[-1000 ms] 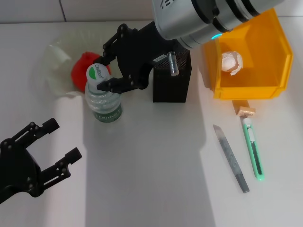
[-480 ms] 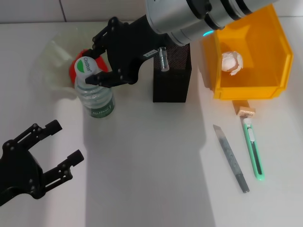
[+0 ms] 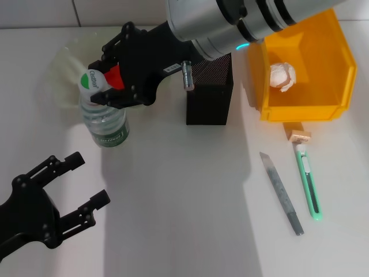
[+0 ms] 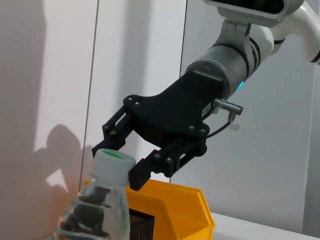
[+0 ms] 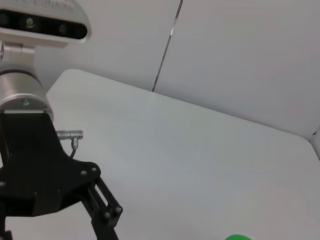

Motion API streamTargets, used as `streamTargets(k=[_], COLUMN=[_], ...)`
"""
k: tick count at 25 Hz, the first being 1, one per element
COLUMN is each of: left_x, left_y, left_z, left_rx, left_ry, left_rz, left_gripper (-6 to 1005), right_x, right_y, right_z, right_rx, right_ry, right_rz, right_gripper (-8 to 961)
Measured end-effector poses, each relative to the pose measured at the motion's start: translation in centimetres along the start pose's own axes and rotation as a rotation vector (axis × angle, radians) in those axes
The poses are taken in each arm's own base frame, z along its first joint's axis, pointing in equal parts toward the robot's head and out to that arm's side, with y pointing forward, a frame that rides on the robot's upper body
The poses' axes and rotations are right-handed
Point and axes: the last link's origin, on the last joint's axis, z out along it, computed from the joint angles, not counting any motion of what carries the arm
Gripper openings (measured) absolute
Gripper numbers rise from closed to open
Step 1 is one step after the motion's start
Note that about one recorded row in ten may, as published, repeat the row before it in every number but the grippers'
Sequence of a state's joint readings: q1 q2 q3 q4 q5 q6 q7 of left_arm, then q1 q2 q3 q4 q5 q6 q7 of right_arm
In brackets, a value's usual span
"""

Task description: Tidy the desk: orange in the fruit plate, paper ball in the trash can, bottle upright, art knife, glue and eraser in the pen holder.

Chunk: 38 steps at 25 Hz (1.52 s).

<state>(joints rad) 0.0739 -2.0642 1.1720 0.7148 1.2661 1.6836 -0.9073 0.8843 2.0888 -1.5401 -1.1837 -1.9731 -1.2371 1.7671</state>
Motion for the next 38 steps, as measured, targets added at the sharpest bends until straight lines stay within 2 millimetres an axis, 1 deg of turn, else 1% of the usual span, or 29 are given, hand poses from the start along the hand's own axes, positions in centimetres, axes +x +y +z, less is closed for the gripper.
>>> streamTargets(k=[4,8,12,19,26,38], left_x=[0.0,-0.1,-0.7,-0.8,-0.8,-0.7], left_y=[0.1,0.2,0.2,0.2,0.2,0.1], left_z=[0.1,0.2,0.9,1.5,1.6,1.8], left_rx=[-0.009,-0.019,-0.044,-0.074,-0.082,-0.090], left_ry=[-0.001,-0.006,-0.015,-0.022,-0.021,-0.021], left_rz=[-0.002,-0.003,-0.034,-0.041,-0.040,-0.039], left_gripper=[800,800,800,800,800,800], right_x=[0.6,0.8,0.8,1.3,1.5,2.2], right_y=[-0.1,0.0,0.1,-0.1,-0.1,0.1], right_z=[0.6,1.0,1.5,1.9,2.4,3.0], right_rx=[0.007,0.009,0.012,0.027,0.017,0.019], right_ry=[0.004,0.006,0.002,-0.003,-0.031,-0.013], right_rz=[0.024,0.027,0.032,0.046,0.058,0.071], right_gripper=[417,417,417,417,417,416])
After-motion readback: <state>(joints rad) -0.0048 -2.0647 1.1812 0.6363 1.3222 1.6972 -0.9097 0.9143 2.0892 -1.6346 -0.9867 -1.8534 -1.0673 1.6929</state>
